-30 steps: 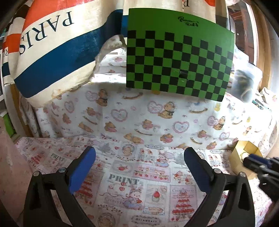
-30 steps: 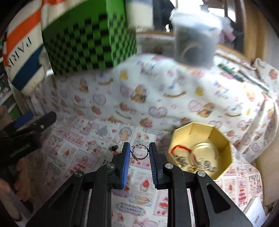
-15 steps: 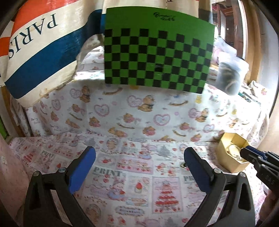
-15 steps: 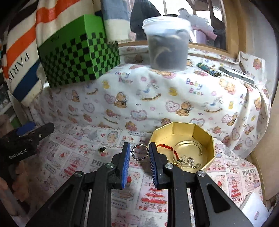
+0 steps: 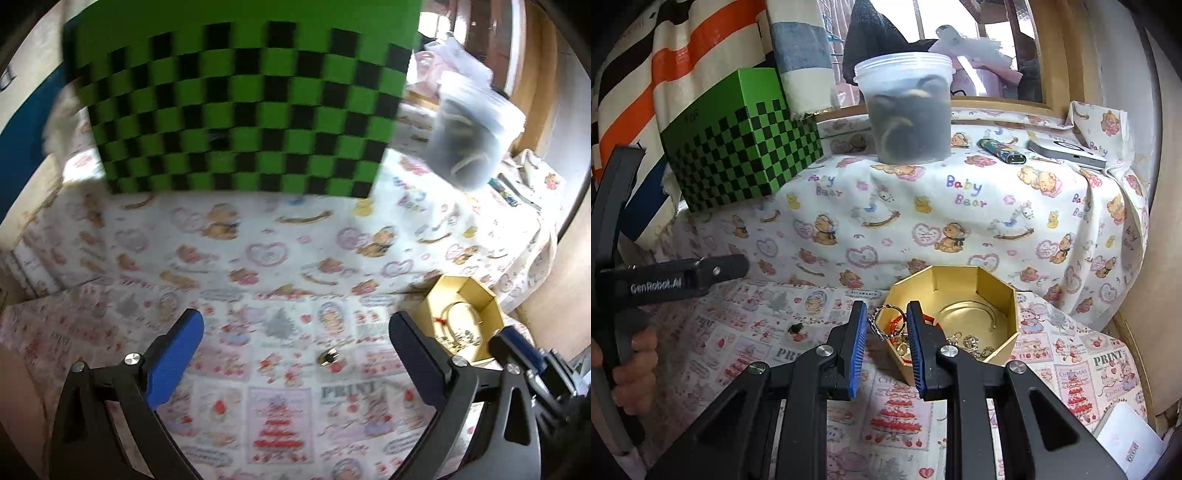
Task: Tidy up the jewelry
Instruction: 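Carry the hoop over the box with the right tool while the left tool grasps the dark-stone earring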
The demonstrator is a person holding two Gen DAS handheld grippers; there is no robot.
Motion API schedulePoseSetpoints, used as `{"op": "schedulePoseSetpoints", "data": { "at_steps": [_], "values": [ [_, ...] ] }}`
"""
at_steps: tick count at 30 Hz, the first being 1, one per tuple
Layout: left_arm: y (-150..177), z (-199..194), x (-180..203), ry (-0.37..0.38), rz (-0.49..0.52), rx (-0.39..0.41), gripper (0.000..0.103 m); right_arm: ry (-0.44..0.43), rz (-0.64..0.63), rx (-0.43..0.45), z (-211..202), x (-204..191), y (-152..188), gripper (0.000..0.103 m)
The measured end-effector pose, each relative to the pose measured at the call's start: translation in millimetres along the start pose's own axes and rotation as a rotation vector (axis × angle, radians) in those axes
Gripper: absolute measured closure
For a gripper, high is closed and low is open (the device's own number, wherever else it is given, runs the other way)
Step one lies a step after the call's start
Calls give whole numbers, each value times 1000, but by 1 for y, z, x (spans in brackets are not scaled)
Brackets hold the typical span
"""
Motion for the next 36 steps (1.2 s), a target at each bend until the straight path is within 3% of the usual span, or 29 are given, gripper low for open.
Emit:
{"op": "schedulePoseSetpoints", "data": {
  "at_steps": [6, 8, 11, 14, 18, 22, 25, 29, 36],
  "values": [
    [25, 20, 6, 62, -20, 36, 28, 13, 6, -4, 2, 3, 1, 79],
    [31, 33, 8, 50, 6, 9, 35, 15, 6, -3, 3, 3, 1, 79],
    [37, 46, 4, 52, -24, -20, 37, 20, 0, 2, 4, 2, 2, 79],
    [35, 52, -3, 101, -76, -44, 38, 32, 9, 5, 4, 5, 1, 79],
    [35, 59, 0, 117, -43, -65, 57, 31, 34, 10, 2, 12, -1, 79],
    [41, 73, 13, 152, 12, -140, 77, 45, 49, 13, 1, 15, -2, 79],
    [44, 73, 18, 111, 41, -137, 79, 52, 49, 9, 0, 15, -2, 79],
    [47, 74, 24, 115, 54, -144, 96, 53, 47, 11, 0, 14, -2, 79],
    [51, 53, 25, 131, 65, -111, 96, 60, 56, 20, -3, 16, -3, 79]
  ]
}}
Point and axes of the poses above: each gripper's, at about its wrist camera, not at the fingertips, and z roughly the way its jaws point, x to its right, y to its underside, the point moved 1 cm from there along z, roughly the way its jaws point, and after that the axes turned 10 degrees about -y, right-handed, at the moved point
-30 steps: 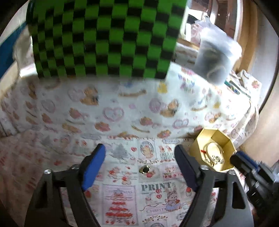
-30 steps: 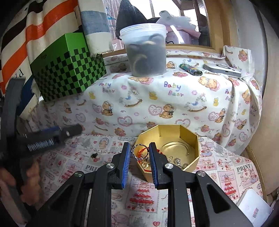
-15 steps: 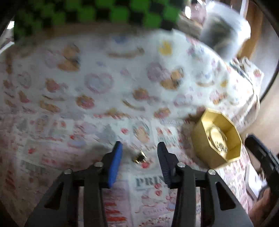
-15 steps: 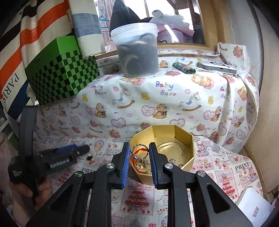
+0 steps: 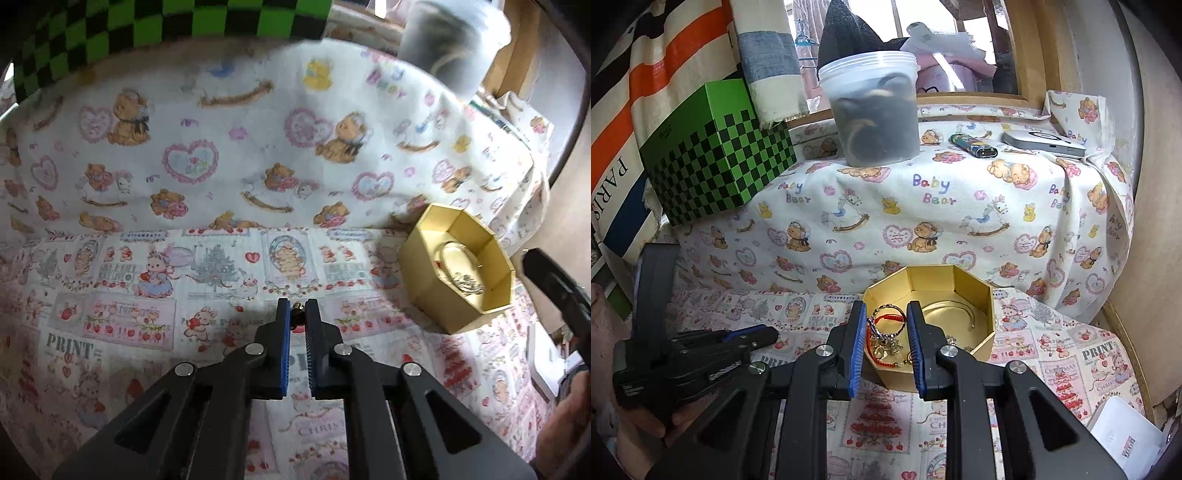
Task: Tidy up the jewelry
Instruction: 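Carry the hoop over the box with the right tool while the left tool grasps the dark-stone earring, then lower both held earrings into the yellow box and open both tools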
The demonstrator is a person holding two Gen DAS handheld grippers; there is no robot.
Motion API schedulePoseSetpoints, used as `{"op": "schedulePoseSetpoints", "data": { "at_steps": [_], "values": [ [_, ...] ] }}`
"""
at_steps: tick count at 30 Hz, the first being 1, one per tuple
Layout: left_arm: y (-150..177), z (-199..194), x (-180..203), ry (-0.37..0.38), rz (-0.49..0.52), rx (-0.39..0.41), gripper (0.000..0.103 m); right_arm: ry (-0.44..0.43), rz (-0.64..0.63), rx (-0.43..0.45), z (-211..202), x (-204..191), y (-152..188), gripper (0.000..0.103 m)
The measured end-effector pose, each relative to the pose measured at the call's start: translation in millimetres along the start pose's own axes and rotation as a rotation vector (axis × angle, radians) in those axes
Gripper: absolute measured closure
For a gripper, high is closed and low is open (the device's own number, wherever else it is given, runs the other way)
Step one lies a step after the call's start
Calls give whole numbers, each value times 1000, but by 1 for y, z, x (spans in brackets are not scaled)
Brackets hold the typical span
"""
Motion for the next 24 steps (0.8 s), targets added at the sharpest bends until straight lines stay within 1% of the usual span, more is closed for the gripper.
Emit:
{"op": "schedulePoseSetpoints", "data": {
  "at_steps": [4, 6, 7, 12, 14, 16, 18, 19, 21, 24],
  "values": [
    [1, -22, 14, 3, 26, 56, 96, -6, 9, 19, -6, 1, -2, 79],
    [2, -36, 21, 18, 36, 93, 96, -10, 11, 32, -11, 1, -4, 79],
    [5, -44, 17, 28, 36, 107, 96, -12, 12, 37, -13, 1, -5, 79],
    [-3, -71, 18, 119, 28, 182, 96, -28, 23, 76, -24, 4, -9, 79],
    [-5, -79, 22, 144, 31, 217, 96, -19, 29, 99, -27, 8, -10, 79],
    [-4, -84, 28, 192, 34, 242, 96, -13, 72, 107, -27, 17, -11, 79],
    [-7, -79, 35, 245, 39, 228, 96, -37, 113, 91, -24, 27, -12, 79],
    [-10, -74, 40, 257, 39, 211, 96, -41, 131, 85, -23, 31, -12, 79],
    [-19, -56, 52, 254, 35, 158, 96, -42, 174, 76, -21, 41, -12, 79],
    [-27, -40, 58, 255, 25, 110, 96, -84, 230, 52, -18, 53, -12, 79]
  ]
}}
Point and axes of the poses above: each gripper's, at about its wrist camera, not at the fingertips, and z roughly the way its jaws point, x to its right, y to its underside, the point moved 1 cm from there along z, roughly the way its jaws point, and after that the axes turned 10 degrees about -y, right-handed, at the moved point
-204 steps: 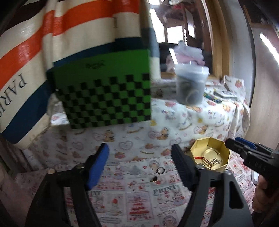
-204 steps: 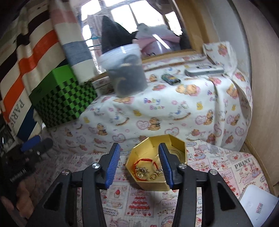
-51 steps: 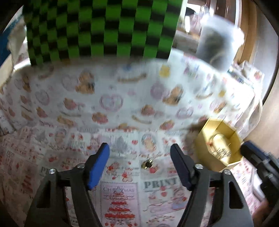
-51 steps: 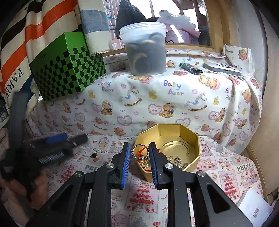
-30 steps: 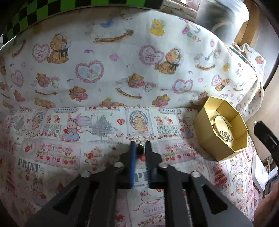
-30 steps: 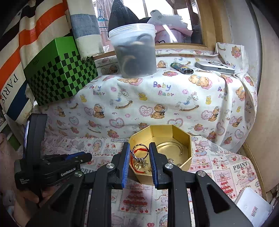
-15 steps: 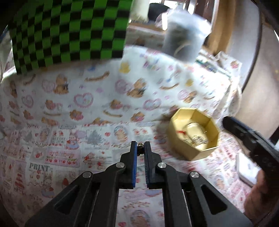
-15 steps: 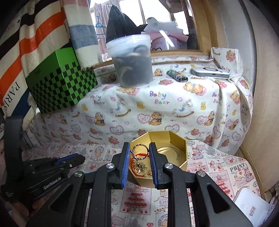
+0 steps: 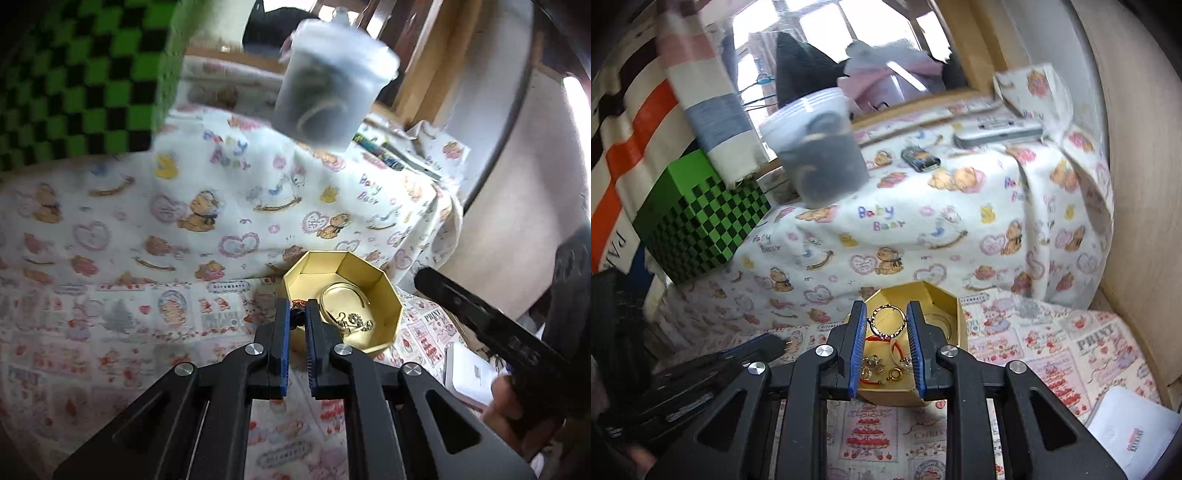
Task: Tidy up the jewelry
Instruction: 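Lower both held earrings into the yellow box and open both tools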
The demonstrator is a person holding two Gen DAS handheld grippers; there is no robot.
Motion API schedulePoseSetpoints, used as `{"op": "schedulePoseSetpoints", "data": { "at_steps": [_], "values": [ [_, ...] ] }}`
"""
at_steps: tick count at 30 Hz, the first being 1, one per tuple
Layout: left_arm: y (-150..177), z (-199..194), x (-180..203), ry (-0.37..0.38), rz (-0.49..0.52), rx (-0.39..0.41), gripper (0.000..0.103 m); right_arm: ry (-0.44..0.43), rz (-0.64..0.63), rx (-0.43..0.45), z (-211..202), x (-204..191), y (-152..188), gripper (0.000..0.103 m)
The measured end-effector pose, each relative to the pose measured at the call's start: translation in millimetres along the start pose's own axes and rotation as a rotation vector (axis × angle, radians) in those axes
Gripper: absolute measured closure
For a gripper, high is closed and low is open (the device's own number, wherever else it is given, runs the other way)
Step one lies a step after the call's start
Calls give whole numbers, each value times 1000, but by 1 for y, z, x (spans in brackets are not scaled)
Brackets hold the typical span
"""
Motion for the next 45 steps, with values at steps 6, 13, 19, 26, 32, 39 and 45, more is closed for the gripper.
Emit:
{"op": "schedulePoseSetpoints", "data": {
  "at_steps": [6, 13, 19, 26, 32, 39, 45],
  "values": [
    [-7, 21, 4, 15, -15, -34, 96, -59, 169, -102, 16, 28, 3, 79],
    [-4, 31, 15, 41, 12, -44, 96, 25, 126, -128, 22, 29, 5, 79],
    [4, 32, 23, 32, 65, -40, 96, 82, 84, -175, 27, 26, 7, 79],
    [4, 13, 18, -69, 79, 20, 63, 77, 76, -176, 29, 24, 5, 79],
    [13, -33, -9, -185, 65, 133, 51, 62, 58, -169, 25, 21, 5, 79],
    [16, -72, -31, -266, 71, 216, 39, 35, 16, -134, 17, 9, 5, 78],
    [18, -93, -37, -297, 66, 269, 28, 37, -39, -99, 11, -4, 4, 59]
  ]
}}
Point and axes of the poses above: each gripper's, at about its wrist camera, not at the fingertips, and z roughly the way its jaws point, x to its right, y to its underside, the point moved 1 cm from there along z, roughly the way its jaws point, and after that the axes turned 10 degrees about -y, right-handed, at the moved point
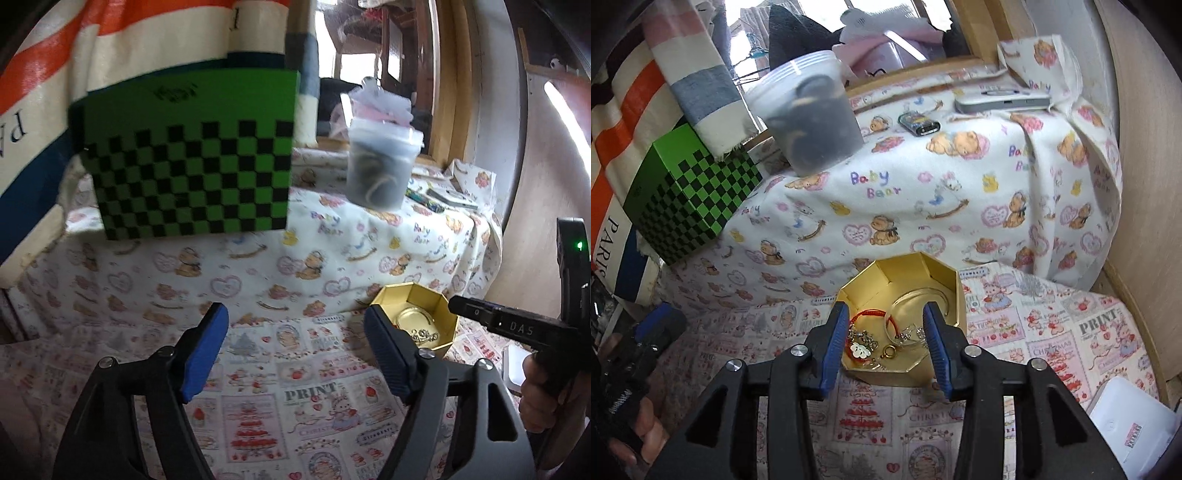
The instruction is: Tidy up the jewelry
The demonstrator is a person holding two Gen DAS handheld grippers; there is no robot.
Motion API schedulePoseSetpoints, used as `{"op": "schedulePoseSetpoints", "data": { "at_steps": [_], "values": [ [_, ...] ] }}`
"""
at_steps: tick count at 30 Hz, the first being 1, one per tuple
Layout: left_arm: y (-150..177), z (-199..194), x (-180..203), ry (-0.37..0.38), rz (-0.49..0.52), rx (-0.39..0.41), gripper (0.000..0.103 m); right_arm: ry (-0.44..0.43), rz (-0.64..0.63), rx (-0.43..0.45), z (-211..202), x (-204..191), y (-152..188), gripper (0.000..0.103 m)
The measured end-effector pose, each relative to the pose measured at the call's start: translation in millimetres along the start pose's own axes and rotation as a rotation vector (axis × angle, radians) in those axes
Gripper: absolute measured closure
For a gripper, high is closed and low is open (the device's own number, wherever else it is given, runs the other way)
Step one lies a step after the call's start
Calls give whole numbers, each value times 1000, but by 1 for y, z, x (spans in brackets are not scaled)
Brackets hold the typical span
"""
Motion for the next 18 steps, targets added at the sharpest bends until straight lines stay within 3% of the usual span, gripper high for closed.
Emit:
{"op": "schedulePoseSetpoints", "data": {
  "at_steps": [4, 11, 15, 18],
  "values": [
    [-6, -13, -7, -40, 11, 63, 28, -12, -45, 34, -5, -11, 1, 58],
    [-22, -40, -43, -114, -37, 160, 7, -25, -147, 137, -23, -36, 4, 38],
    [-19, -49, -54, -164, -19, 197, 4, -19, -205, 181, -29, -51, 8, 30],
    [-9, -48, -60, -161, -43, 200, 1, -10, -240, 207, -31, -60, 12, 19]
  ]
}}
Point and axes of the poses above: each gripper's, at about its wrist camera, not at the fingertips, and z roughly the way its jaws point, x to its right, y to its underside, the point moved 1 cm from there along z, roughly the way its jaws point, and after that the axes turned 10 degrees about -y, right-handed, at the moved point
